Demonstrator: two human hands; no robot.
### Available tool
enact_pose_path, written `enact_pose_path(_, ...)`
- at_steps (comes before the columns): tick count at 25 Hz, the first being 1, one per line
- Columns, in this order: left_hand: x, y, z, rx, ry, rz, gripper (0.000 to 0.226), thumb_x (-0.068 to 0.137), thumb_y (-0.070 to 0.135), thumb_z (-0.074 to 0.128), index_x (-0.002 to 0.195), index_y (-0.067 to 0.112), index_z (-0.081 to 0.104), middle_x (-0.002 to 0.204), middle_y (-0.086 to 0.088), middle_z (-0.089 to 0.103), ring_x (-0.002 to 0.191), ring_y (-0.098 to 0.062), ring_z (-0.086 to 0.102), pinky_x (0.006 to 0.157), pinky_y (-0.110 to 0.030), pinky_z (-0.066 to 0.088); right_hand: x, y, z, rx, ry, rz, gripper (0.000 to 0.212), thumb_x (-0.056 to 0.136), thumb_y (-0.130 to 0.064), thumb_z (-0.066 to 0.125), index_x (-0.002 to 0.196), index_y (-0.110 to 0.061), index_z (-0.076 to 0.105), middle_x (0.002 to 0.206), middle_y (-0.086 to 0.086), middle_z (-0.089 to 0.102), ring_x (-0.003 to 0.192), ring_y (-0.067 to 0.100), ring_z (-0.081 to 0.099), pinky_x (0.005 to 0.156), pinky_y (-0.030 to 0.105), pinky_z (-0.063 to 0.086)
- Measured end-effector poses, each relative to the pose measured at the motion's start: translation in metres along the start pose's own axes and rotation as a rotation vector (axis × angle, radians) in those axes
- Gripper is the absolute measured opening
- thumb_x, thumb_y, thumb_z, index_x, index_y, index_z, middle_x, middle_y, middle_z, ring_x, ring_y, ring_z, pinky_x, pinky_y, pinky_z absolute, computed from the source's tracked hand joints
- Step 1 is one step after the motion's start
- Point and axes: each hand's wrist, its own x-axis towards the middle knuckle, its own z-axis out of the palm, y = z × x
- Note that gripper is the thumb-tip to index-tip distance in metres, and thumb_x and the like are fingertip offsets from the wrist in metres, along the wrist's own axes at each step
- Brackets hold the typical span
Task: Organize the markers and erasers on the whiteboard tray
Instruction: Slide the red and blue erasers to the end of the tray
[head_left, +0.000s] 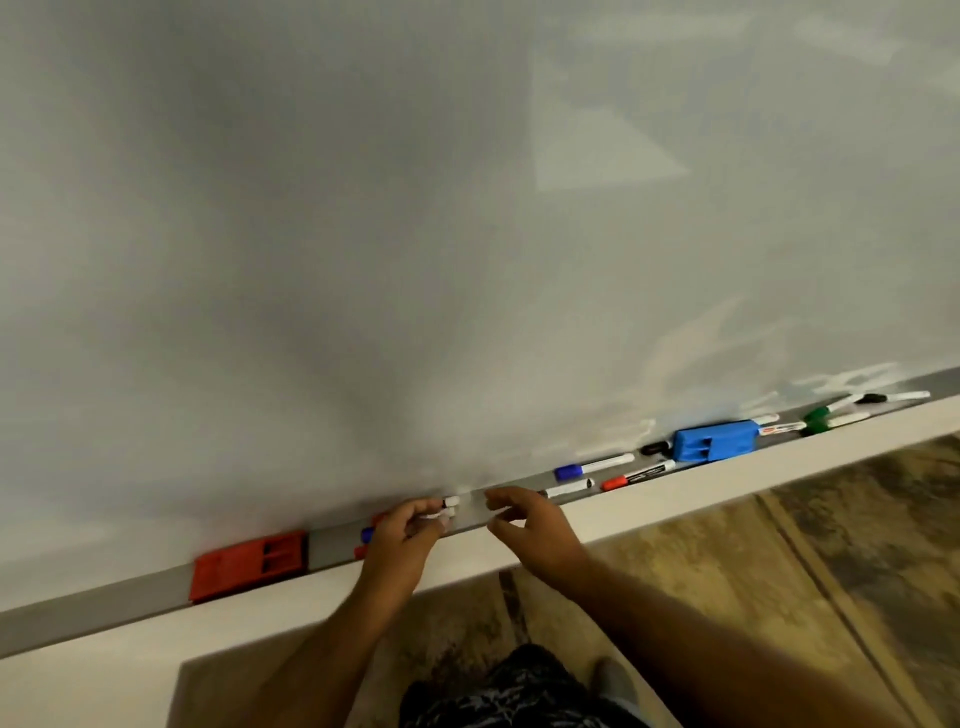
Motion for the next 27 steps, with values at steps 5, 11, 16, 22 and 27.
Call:
enact_pose_path(5, 0.007, 0.046, 0.122, -0.025, -0.119, 0.012, 0.017, 0.094, 0.026, 0.07, 0.111, 0.029, 0.072, 0.106, 0.009, 0.074, 0.102, -0.012, 0.067, 0.083, -0.029, 0.057, 0.006, 0.065, -0.124, 0.017, 0.107, -0.024, 0.028, 0.093, -0.022, 0.074, 0.12, -0.03, 0.07, 0.112, -0.014, 0.072, 0.099, 0.0, 0.069, 0.08, 0.013, 0.052)
enact_pose_path(11, 0.02, 0.086, 0.264, 0.053, -0.194, -0.005, 0.027, 0.092, 0.028, 0.073, 0.119, 0.025, 0.07, 0.113, 0.007, 0.072, 0.099, -0.001, 0.064, 0.077, -0.009, 0.049, 0.019, 0.143, -0.245, 0.018, 0.294, 0.013, 0.026, 0.094, -0.025, 0.074, 0.119, -0.027, 0.069, 0.109, -0.017, 0.07, 0.097, -0.004, 0.066, 0.079, 0.018, 0.055)
enact_pose_path(16, 0.029, 0.103, 0.35, 0.138, -0.223, -0.044, 0.048, 0.092, 0.032, 0.073, 0.137, 0.024, 0.058, 0.125, 0.008, 0.061, 0.111, -0.007, 0.058, 0.09, -0.02, 0.043, 0.028, 0.188, -0.314, 0.042, 0.415, 0.089, 0.033, 0.095, -0.039, 0.071, 0.124, -0.024, 0.067, 0.114, -0.013, 0.069, 0.104, 0.006, 0.065, 0.082, 0.027, 0.053)
enact_pose_path(22, 0.042, 0.107, 0.402, 0.085, -0.134, -0.062, 0.053, 0.091, 0.033, 0.074, 0.139, 0.025, 0.052, 0.131, 0.008, 0.057, 0.111, -0.007, 0.054, 0.093, -0.028, 0.043, 0.046, 0.217, -0.346, -0.016, 0.42, 0.235, 0.066, 0.096, -0.054, 0.064, 0.149, -0.02, 0.048, 0.147, 0.002, 0.053, 0.131, 0.022, 0.054, 0.107, 0.041, 0.05)
enact_pose_path(27, 0.049, 0.105, 0.416, 0.112, -0.129, -0.084, 0.057, 0.092, 0.034, 0.072, 0.144, 0.029, 0.047, 0.124, 0.014, 0.051, 0.109, -0.005, 0.049, 0.094, -0.028, 0.041, 0.057, 0.222, -0.342, -0.056, 0.398, 0.247, 0.068, 0.096, -0.052, 0.064, 0.151, -0.017, 0.045, 0.151, 0.006, 0.053, 0.136, 0.025, 0.052, 0.111, 0.048, 0.049)
